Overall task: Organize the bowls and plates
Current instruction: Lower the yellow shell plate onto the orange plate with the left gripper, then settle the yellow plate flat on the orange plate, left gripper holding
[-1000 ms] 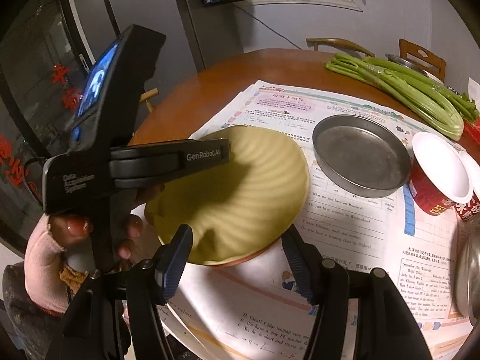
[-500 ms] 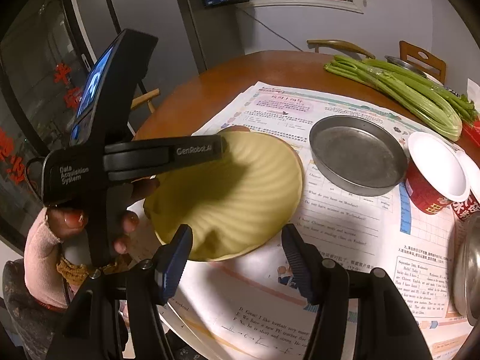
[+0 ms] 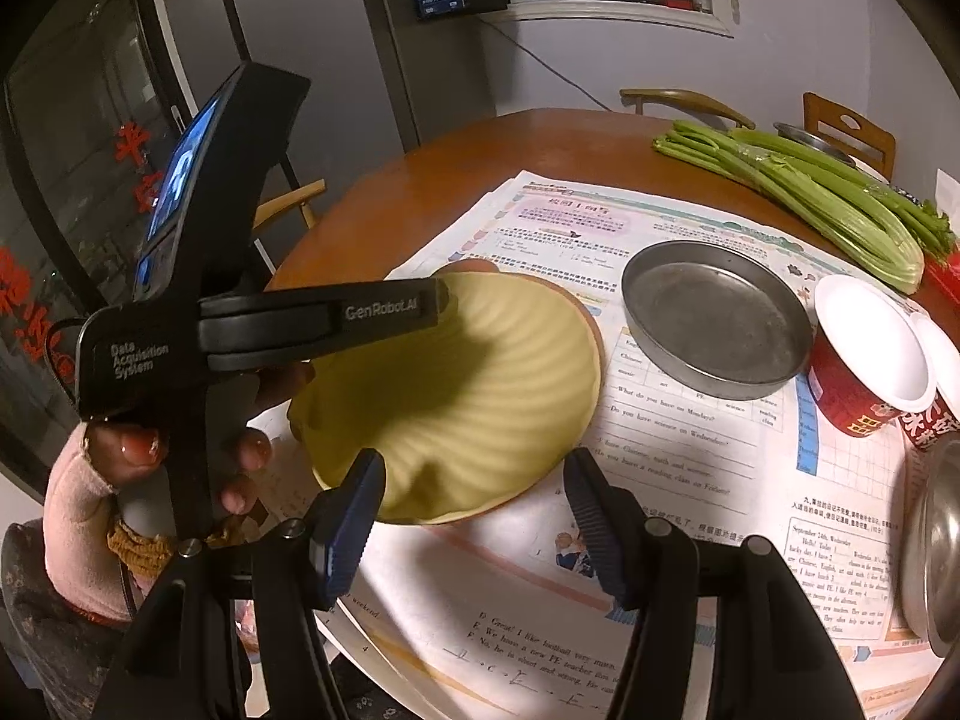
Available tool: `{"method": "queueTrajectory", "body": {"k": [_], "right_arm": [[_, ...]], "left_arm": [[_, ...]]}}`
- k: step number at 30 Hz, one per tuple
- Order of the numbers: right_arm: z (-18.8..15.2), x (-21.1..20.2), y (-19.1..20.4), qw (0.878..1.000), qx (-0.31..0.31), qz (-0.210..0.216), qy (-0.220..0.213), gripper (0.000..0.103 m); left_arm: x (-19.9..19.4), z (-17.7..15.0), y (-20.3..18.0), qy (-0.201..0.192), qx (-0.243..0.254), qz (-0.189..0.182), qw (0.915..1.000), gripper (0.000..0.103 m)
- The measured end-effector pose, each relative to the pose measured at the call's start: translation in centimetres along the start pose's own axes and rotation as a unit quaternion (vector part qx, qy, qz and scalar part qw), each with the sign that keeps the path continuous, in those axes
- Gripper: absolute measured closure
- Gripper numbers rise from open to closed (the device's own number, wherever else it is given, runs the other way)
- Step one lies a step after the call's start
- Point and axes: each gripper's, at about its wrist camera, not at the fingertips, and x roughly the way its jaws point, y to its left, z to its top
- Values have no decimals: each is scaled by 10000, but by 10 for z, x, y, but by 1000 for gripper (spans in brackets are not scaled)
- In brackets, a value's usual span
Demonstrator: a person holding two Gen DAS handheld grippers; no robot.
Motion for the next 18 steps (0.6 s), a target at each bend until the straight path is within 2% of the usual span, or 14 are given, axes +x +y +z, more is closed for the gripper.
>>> {"method": "queueTrajectory", "body": {"k": [18], "right_arm": [[5,-10,-7,9999,69,9,-158,40]], "left_arm": [[-25,-1,-10,-160,96,-82,9998,57]]}}
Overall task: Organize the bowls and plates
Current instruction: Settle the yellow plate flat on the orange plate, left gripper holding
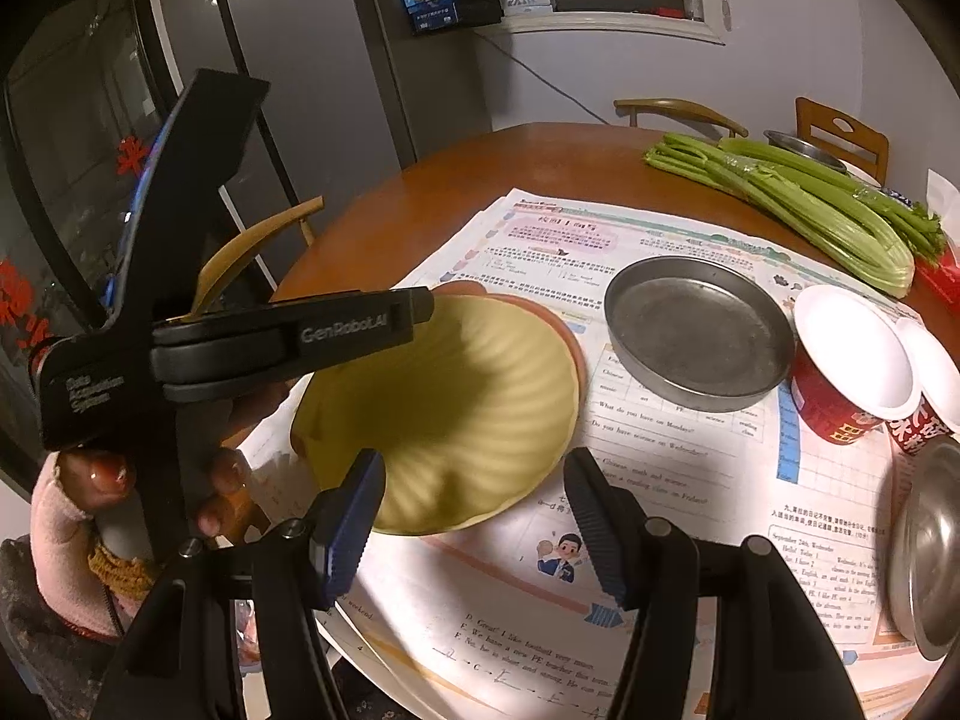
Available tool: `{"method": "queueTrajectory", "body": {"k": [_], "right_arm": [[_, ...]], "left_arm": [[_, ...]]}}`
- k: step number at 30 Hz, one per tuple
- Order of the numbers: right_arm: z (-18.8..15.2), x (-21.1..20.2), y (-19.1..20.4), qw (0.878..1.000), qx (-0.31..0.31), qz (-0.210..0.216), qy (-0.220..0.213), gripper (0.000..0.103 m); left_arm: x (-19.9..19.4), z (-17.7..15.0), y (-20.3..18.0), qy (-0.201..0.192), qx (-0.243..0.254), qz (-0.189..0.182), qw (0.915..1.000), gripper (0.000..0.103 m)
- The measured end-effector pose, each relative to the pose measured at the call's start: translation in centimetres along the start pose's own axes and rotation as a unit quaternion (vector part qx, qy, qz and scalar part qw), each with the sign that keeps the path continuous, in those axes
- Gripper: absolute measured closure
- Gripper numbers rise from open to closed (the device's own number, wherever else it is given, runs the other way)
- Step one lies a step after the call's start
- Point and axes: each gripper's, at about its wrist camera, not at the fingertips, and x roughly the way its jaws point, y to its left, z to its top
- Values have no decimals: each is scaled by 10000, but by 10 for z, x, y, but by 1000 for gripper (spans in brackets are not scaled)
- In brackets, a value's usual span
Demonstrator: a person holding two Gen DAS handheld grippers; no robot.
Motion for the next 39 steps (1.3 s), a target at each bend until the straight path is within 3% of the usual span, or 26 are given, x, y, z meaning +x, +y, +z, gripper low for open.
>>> {"method": "queueTrajectory", "body": {"k": [22,39], "right_arm": [[0,-38,-27,9985,251,-31,-480,40],[-5,-63,-62,9954,642,-13,-712,40]], "left_arm": [[-44,4,-39,-353,304,-160,9988,55],[-52,0,-77,-356,596,-198,9974,55]]}}
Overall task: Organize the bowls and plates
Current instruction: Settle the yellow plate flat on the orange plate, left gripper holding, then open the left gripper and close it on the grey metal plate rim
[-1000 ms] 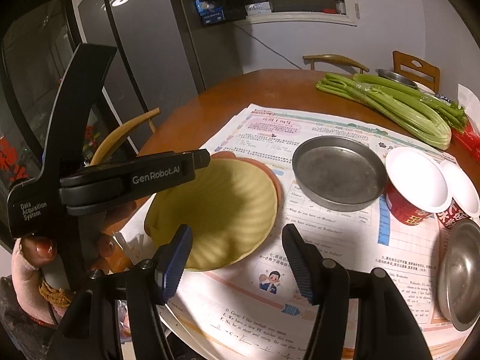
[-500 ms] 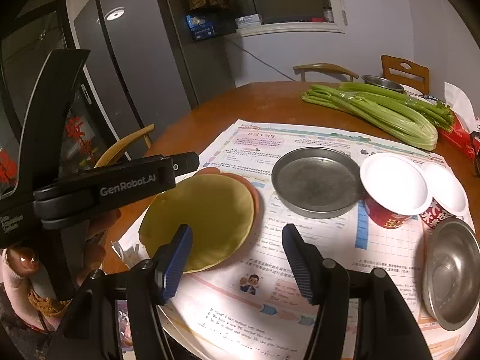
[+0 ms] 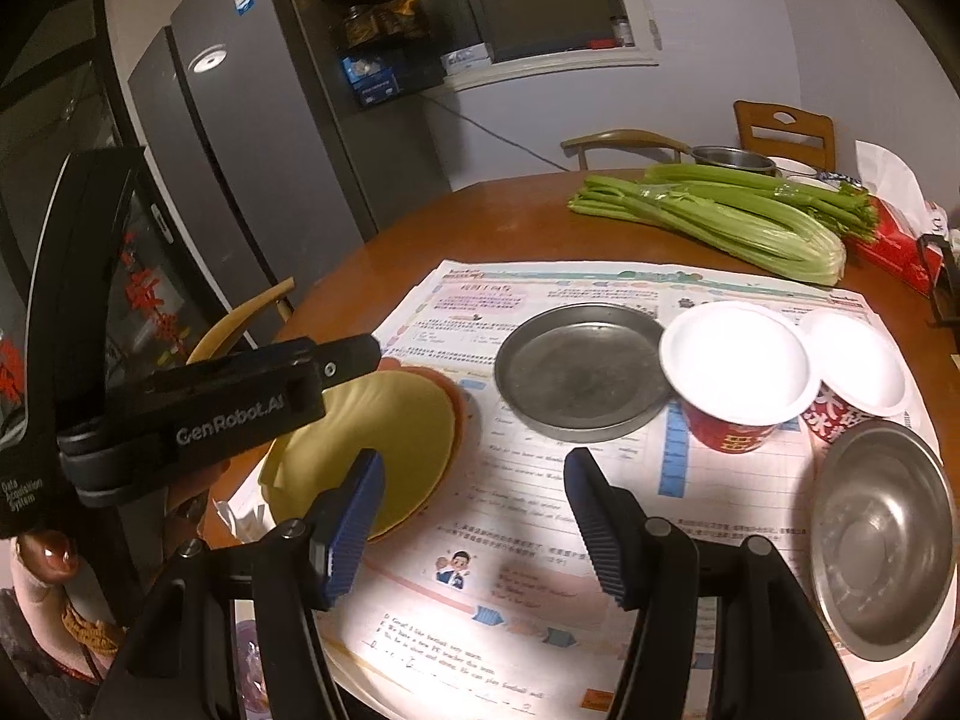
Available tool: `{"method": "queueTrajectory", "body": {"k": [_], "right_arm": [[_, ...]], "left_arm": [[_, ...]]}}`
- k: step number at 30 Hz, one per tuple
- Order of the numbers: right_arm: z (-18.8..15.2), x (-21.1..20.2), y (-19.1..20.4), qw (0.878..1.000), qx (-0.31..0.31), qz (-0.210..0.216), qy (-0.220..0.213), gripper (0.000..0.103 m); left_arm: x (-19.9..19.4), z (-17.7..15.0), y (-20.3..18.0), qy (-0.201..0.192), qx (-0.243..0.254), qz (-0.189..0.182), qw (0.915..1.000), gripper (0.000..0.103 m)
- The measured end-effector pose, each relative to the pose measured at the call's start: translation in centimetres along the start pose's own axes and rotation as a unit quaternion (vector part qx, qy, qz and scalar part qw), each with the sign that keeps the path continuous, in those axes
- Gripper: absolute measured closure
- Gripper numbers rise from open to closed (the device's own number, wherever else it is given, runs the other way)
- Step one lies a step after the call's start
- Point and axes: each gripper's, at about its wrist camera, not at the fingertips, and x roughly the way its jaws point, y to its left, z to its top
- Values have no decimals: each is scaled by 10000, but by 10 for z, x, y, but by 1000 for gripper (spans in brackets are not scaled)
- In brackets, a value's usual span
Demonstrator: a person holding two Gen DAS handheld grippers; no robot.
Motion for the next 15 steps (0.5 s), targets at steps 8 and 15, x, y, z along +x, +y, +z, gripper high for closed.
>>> {"method": "queueTrajectory", "body": {"k": [8,15], "right_arm": [[3,-14,-26,9996,206,-70,-186,40],[5,-19,-58,9977,597,-195,-245,40]], "left_arm": [[-2,-1,-18,39,130,-118,9998,55],[5,1,-31,159,235,-252,9993,54]]}}
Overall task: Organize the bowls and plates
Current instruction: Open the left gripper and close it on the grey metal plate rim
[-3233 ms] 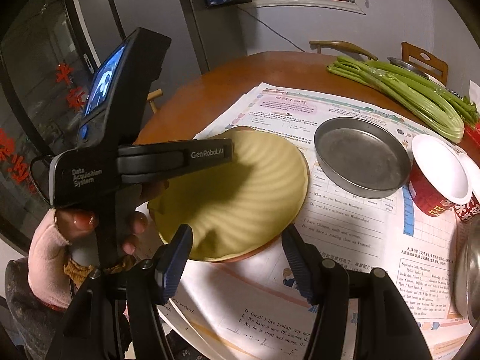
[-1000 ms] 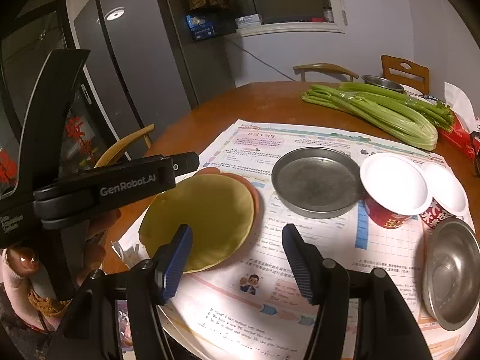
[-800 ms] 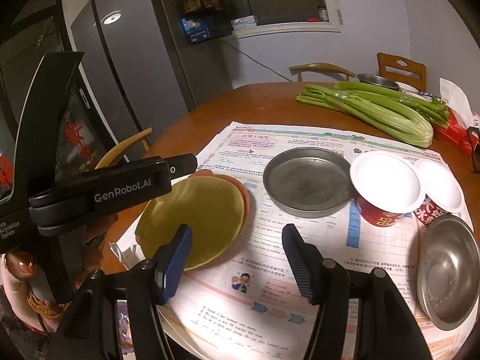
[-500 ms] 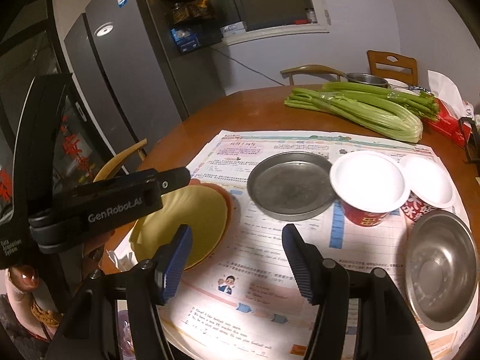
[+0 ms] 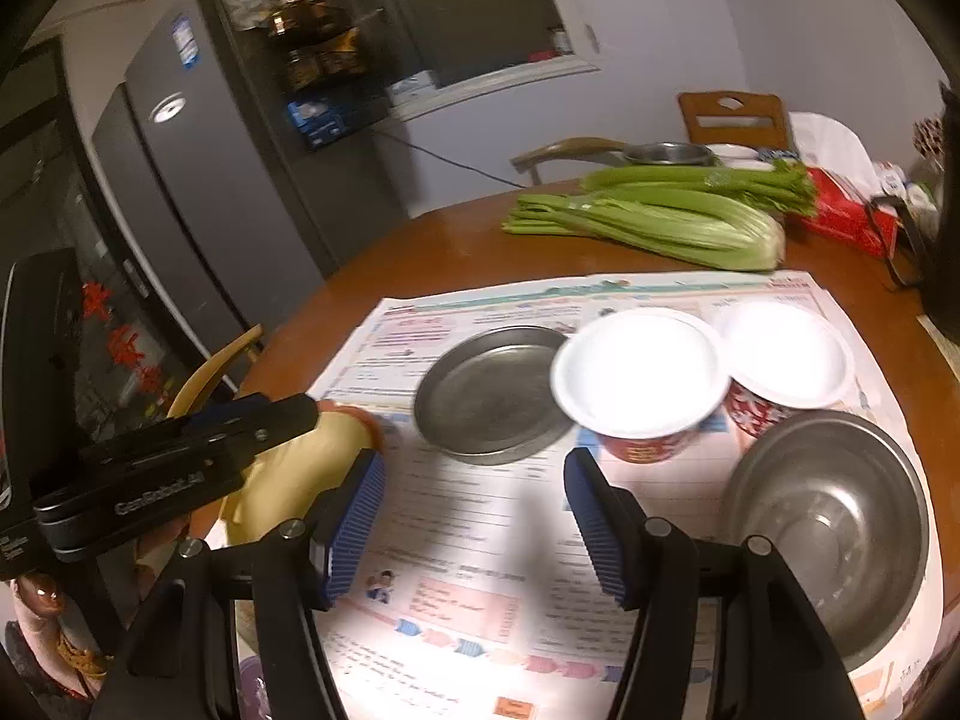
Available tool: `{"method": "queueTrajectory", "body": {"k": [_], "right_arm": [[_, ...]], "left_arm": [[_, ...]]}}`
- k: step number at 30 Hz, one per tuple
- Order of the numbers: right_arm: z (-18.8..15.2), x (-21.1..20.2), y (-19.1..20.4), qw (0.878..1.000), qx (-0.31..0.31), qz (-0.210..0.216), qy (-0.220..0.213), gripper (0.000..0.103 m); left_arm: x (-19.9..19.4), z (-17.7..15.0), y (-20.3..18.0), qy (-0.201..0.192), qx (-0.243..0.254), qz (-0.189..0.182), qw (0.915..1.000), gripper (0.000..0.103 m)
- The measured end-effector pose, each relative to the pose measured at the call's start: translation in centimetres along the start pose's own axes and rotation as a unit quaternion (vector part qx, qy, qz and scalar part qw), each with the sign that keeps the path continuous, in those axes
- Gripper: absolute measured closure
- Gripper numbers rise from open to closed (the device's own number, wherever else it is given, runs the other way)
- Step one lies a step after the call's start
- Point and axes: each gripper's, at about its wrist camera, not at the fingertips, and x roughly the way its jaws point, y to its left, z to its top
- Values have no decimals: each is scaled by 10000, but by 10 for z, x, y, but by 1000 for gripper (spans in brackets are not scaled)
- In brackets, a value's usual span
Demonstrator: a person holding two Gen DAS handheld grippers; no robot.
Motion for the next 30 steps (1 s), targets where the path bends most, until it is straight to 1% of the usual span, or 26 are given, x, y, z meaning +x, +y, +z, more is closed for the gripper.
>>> {"method": "queueTrajectory", "body": {"k": [3,5,7,10,12,16,20,27,30], "right_arm": [[-1,5,-9,9999,110,-46,71,40],[-3,10,-13,9998,153,-57,139,40],[-4,16,-17,9995,215,-60,229,40],[-6,25,-20,9992,233,-96,318,40],[-8,31,-22,9989,246,-122,380,40],[-9,42,-23,9984,275,-150,466,40],[-6,60,-20,9978,265,-190,582,40],[0,88,-20,9959,475,-229,737,40],[2,98,-22,9945,628,-265,801,40]], "left_arm": [[8,3,-5,83,55,5,10000,53],[14,6,-6,147,71,-38,9999,50],[22,10,-6,221,80,-59,9997,49],[35,17,-3,323,94,20,9994,49],[44,21,1,377,23,58,9993,48],[63,27,9,541,-113,-50,9985,48],[83,32,9,670,-113,-2,9977,48],[118,39,9,976,-94,-75,9952,48],[131,42,12,1091,-175,-116,9938,48]]}}
